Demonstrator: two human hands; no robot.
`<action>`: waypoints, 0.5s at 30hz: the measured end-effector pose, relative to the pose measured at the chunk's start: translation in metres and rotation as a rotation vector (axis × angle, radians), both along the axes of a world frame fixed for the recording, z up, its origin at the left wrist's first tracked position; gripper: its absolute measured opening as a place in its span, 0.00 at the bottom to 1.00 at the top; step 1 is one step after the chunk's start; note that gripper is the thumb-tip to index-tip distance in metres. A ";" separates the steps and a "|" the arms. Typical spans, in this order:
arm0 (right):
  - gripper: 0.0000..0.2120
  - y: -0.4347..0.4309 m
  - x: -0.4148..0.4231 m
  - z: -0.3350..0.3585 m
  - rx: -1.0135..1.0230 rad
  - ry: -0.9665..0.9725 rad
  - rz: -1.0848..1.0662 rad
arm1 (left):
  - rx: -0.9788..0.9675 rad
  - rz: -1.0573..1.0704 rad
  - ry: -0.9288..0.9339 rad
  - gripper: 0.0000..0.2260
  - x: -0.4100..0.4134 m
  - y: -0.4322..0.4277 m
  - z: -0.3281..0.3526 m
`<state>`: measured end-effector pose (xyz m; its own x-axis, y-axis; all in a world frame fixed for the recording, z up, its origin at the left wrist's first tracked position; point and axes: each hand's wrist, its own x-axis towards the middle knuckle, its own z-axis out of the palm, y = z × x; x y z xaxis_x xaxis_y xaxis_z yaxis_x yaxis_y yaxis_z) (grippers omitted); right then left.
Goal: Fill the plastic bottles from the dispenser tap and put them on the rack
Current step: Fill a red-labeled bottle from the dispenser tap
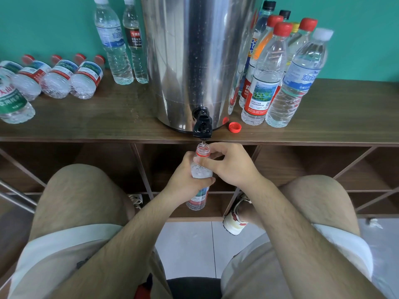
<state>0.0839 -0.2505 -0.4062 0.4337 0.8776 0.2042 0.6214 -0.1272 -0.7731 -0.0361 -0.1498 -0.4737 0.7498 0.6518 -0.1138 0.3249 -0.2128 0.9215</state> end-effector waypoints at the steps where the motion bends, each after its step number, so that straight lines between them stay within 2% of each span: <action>1: 0.13 0.000 0.000 0.000 0.000 0.002 0.000 | 0.002 0.001 0.000 0.34 0.000 0.000 -0.001; 15: 0.13 -0.001 -0.001 0.000 -0.011 0.009 0.008 | 0.000 0.001 0.000 0.35 0.001 0.003 -0.007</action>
